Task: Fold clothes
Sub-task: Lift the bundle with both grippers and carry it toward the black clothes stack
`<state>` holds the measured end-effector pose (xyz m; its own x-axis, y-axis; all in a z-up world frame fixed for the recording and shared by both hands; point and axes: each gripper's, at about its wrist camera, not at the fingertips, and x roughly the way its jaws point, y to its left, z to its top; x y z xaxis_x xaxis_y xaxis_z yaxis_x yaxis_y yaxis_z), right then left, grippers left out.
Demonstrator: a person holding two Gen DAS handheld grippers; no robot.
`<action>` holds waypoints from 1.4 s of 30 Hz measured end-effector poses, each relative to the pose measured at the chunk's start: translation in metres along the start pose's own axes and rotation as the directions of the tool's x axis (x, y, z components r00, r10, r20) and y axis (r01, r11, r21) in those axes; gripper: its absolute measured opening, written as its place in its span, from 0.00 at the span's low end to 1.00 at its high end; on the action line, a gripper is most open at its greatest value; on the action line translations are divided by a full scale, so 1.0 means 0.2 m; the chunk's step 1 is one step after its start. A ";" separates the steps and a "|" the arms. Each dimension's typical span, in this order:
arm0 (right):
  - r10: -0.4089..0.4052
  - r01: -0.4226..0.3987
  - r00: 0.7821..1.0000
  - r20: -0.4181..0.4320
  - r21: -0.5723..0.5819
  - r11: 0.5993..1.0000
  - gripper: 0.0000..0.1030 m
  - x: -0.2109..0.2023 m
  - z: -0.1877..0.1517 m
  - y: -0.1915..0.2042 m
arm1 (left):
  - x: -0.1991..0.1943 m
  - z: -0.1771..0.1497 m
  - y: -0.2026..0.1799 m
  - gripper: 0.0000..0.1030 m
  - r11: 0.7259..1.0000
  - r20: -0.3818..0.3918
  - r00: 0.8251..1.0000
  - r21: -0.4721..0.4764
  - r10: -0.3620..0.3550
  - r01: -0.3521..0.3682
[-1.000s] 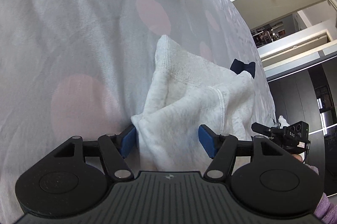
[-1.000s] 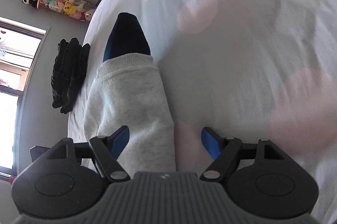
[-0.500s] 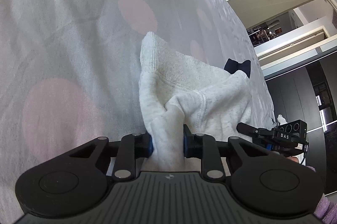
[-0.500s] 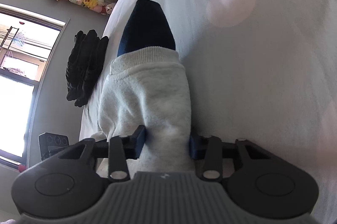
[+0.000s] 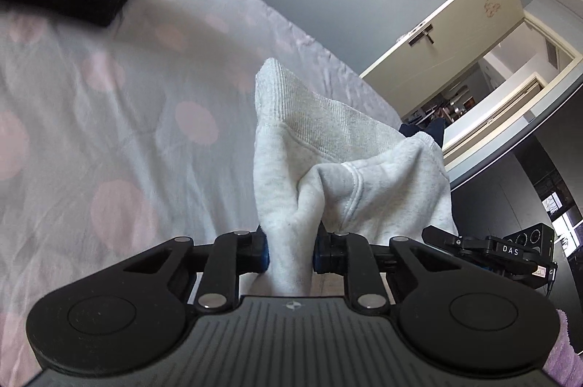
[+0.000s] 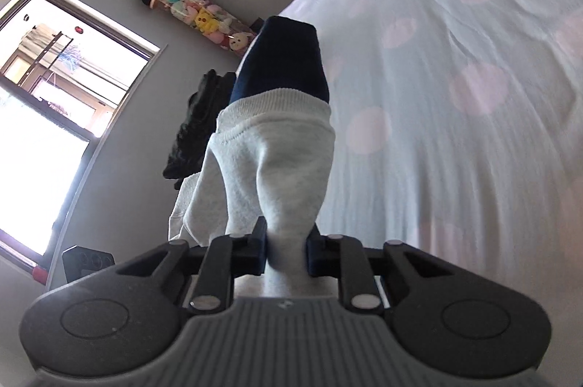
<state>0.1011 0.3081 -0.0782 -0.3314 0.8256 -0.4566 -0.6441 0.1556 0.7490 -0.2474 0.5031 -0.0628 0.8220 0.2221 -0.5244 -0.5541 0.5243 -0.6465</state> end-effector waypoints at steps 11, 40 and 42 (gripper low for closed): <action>0.119 -0.106 0.992 0.050 -0.220 0.970 0.21 -0.16 0.03 0.80 | -0.74 0.19 -0.13 0.22 0.998 0.259 0.966 0.057 0.015 -0.030; 0.200 -0.223 0.974 -0.108 -0.298 0.928 0.21 1.66 1.11 1.65 | -0.89 1.77 0.66 0.22 0.971 0.438 0.873 0.000 0.213 -0.237; 0.194 -0.214 0.976 -0.099 -0.278 0.936 0.21 1.69 1.17 1.69 | -0.87 1.89 0.67 0.22 0.966 0.416 0.880 0.014 0.229 -0.257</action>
<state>-0.0673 0.7667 0.1329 -0.5165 0.7823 -0.3482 -0.7240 -0.1819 0.6654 -0.4139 0.8454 0.1512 0.6516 0.6569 -0.3793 -0.7451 0.4609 -0.4820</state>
